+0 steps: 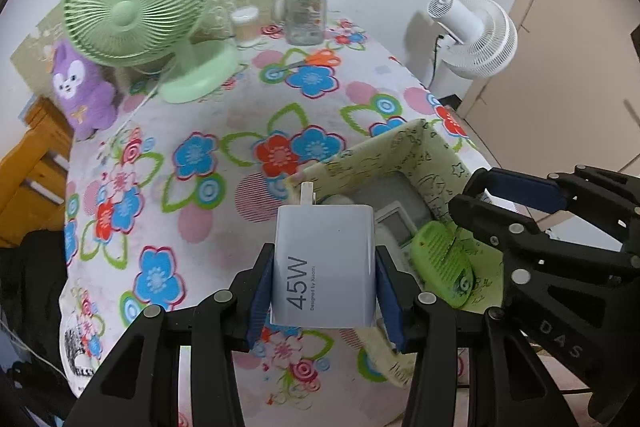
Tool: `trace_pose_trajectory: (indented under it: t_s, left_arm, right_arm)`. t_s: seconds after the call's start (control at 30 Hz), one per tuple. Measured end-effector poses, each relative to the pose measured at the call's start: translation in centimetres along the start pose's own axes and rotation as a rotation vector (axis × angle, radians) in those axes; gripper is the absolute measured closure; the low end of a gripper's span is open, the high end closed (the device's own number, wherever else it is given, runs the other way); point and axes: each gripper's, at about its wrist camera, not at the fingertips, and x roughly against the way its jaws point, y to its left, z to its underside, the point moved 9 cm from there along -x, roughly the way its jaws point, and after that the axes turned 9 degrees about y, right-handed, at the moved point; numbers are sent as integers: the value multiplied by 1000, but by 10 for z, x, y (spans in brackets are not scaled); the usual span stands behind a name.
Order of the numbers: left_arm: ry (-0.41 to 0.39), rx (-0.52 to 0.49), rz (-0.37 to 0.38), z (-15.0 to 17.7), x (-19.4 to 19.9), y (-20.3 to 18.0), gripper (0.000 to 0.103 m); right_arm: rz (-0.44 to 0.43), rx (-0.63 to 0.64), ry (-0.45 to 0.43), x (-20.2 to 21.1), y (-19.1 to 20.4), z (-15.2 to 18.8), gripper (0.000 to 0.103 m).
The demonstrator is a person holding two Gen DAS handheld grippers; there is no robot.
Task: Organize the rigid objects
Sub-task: 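Lift the square charger and key fob and carry both over the basket, then lower the square charger into the basket and open the left tool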
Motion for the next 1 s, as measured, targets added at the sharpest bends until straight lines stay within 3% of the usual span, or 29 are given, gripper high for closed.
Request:
trace_pose_trajectory:
  t_s: [1.0]
  left_arm:
    - [148, -111, 54, -47, -91, -61, 54]
  right_arm:
    - [20, -92, 76, -34, -73, -1, 68]
